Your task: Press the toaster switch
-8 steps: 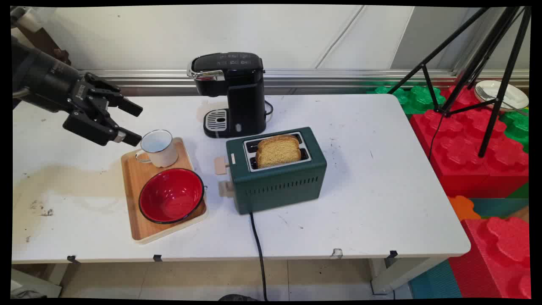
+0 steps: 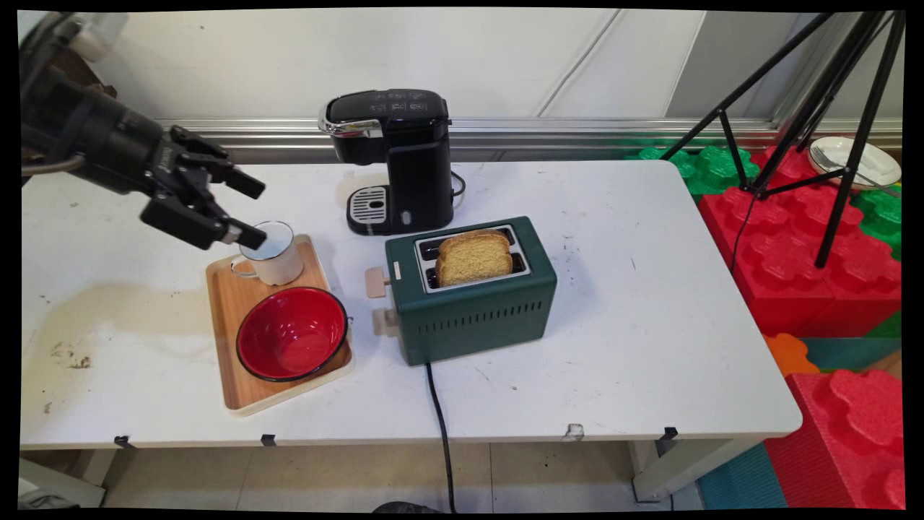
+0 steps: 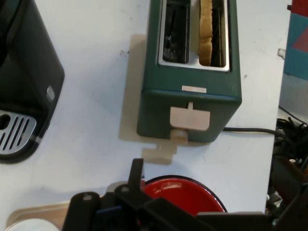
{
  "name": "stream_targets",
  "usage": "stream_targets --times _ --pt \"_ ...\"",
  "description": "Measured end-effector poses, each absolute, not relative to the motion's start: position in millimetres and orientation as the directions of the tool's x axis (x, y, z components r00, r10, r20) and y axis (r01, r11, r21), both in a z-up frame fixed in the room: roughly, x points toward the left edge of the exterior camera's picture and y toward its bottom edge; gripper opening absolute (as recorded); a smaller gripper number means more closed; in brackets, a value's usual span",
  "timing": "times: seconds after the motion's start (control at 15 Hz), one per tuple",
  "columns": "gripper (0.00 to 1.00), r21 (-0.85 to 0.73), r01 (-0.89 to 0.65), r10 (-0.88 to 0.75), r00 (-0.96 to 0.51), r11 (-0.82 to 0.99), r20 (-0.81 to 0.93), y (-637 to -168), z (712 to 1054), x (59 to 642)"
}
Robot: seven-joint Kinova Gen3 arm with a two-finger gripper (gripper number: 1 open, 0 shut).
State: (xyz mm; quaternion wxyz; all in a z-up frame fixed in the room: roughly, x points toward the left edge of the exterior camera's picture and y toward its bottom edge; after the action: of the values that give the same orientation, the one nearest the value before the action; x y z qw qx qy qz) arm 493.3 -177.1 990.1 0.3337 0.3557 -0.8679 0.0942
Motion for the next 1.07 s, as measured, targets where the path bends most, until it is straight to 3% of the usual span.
stream_targets --times 1.07 --pt "1.0 0.067 -0.657 -0.552 -0.567 0.751 0.611 -221.8 927.4 430.4"
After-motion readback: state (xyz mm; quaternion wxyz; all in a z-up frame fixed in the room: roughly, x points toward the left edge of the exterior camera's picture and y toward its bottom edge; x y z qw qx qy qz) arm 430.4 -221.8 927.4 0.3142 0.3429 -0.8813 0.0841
